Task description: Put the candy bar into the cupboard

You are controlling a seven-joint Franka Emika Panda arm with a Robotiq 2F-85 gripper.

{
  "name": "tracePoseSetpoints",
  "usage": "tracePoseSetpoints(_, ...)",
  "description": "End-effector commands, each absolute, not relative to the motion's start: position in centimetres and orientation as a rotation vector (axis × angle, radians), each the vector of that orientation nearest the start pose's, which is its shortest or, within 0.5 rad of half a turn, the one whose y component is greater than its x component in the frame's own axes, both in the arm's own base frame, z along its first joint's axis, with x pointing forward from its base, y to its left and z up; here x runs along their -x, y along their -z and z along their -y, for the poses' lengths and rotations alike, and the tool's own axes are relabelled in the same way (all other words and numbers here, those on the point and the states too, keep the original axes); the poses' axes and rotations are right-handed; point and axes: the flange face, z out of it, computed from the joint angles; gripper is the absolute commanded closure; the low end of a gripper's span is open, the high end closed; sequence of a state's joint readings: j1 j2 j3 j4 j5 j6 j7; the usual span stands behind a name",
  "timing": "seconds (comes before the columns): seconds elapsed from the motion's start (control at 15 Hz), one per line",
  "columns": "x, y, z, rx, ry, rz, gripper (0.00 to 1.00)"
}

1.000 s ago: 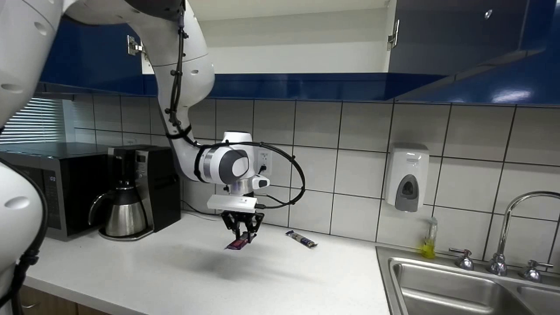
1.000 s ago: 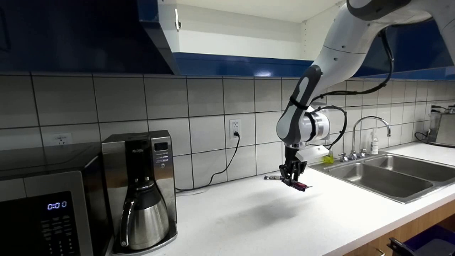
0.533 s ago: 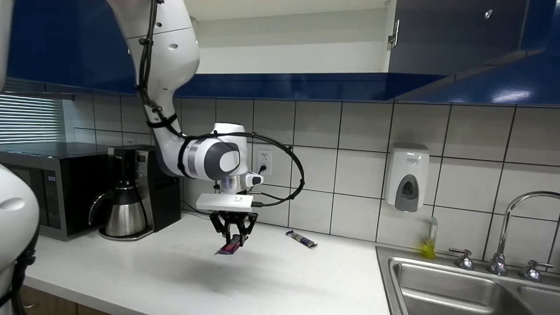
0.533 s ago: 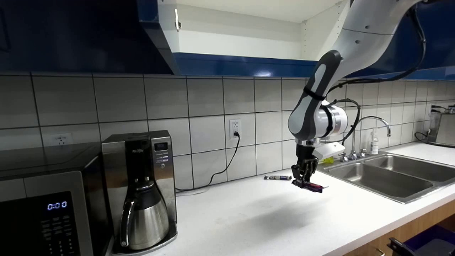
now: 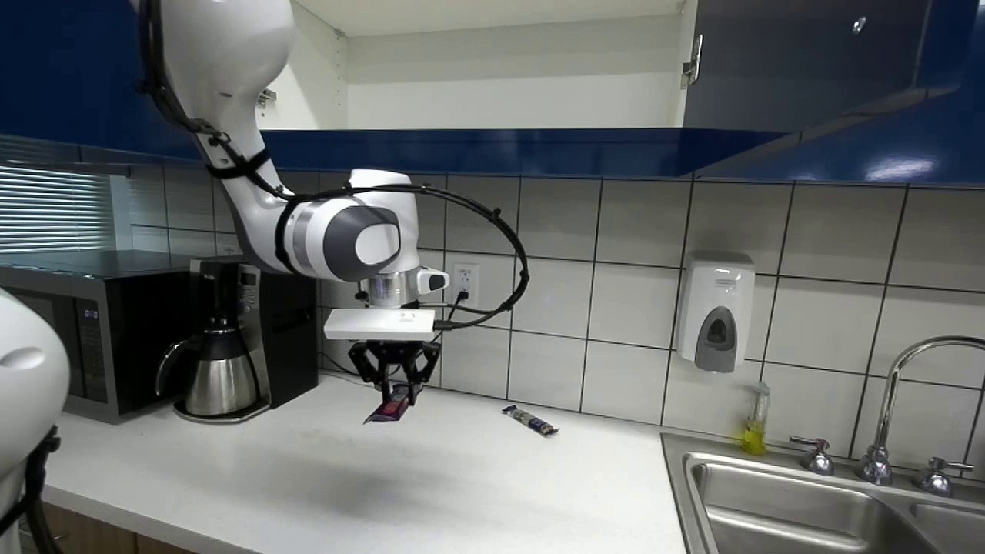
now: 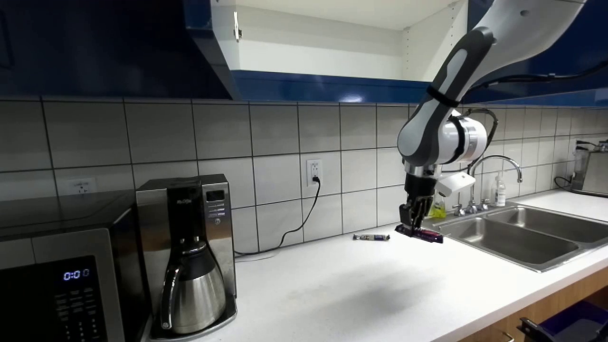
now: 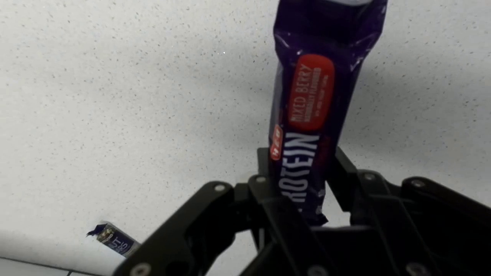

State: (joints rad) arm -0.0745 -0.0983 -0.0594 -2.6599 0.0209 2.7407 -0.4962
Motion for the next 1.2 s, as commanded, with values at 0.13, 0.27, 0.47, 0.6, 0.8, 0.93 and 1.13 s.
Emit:
tracePoseSetpoints(0.13, -40.6, -35.5, 5.6, 3.077, 0.343, 0.565, 0.85)
tracePoseSetpoints(0.27, -40.0, -37.8, 5.5, 3.067, 0.361, 0.56, 0.85)
tracePoseSetpoints(0.47, -39.0, -41.5, 5.6, 3.057, 0.382, 0.549, 0.85)
tracePoseSetpoints(0.6, -38.3, -43.9, 5.6, 3.049, 0.404, 0.549, 0.85)
tracePoseSetpoints(0.8, -37.8, -47.6, 5.7, 3.051, 0.439, 0.542, 0.85)
tracePoseSetpoints(0.93, -37.9, -49.9, 5.7, 3.058, 0.467, 0.544, 0.85)
tracePoseSetpoints(1.13, -38.2, -53.1, 5.6, 3.065, 0.528, 0.55, 0.85)
